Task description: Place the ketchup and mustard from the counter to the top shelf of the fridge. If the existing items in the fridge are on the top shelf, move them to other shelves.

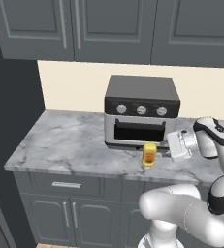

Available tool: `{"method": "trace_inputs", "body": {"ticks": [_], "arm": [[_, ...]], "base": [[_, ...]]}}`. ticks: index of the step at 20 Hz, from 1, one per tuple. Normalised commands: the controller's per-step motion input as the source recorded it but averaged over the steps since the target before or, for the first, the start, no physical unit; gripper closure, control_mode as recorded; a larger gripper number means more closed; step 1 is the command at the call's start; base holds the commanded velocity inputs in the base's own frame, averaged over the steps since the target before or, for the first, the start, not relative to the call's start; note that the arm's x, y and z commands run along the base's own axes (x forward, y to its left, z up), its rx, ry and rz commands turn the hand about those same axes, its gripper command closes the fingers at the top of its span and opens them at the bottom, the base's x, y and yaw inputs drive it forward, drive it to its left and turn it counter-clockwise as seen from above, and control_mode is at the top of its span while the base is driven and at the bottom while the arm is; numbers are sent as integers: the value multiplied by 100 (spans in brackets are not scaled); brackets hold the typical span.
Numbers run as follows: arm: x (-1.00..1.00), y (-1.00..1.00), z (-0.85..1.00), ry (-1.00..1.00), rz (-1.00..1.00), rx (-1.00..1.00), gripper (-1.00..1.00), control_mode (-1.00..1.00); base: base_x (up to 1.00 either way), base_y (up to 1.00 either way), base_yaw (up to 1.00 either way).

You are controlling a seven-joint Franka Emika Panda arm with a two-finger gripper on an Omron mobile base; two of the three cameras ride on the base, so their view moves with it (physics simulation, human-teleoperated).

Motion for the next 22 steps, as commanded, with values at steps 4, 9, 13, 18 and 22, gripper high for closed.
{"method": "trace_inputs", "body": {"ticks": [4, 9, 13, 18, 22], "arm": [[21, 5, -21, 0, 4, 0, -100, -100], [26, 1, -17, 0, 3, 0, -100, -100], [25, 0, -11, 0, 1, 0, -100, -100], [25, 0, -8, 0, 1, 0, -100, -100], [4, 6, -14, 0, 2, 0, -100, -100]], "base": [[0, 0, 0], [0, 0, 0], [0, 0, 0], [0, 0, 0], [0, 0, 0]]}}
